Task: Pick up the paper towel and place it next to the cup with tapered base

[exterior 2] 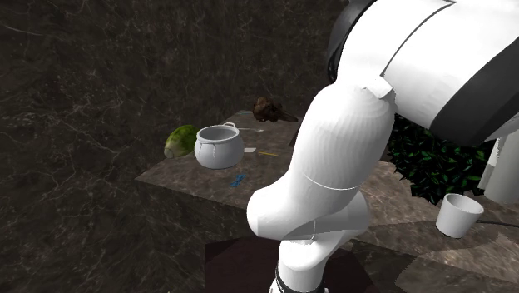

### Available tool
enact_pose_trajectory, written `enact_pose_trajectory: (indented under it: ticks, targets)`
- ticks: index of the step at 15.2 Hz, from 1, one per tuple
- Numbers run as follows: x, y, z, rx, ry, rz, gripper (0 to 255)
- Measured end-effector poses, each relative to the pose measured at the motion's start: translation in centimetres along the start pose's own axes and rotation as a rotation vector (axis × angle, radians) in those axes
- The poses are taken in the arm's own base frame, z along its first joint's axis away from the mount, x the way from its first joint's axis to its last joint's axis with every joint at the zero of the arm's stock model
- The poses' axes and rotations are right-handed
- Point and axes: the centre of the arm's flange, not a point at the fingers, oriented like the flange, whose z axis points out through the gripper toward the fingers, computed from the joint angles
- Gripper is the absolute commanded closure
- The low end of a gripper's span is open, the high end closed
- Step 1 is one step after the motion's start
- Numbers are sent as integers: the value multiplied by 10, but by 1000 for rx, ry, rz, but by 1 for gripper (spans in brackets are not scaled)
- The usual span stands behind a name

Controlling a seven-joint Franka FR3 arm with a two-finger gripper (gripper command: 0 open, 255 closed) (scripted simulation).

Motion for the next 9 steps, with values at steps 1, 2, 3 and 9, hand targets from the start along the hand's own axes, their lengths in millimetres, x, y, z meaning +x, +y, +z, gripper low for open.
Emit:
enact_pose_trajectory:
  ticks: [1,2,3,9]
  targets:
    - [2,0,5,0,0,0,255]
    - [3,0,10,0,0,0,255]
    - [4,-1,16,0,0,0,255]
    - [10,-4,47,0,0,0,255]
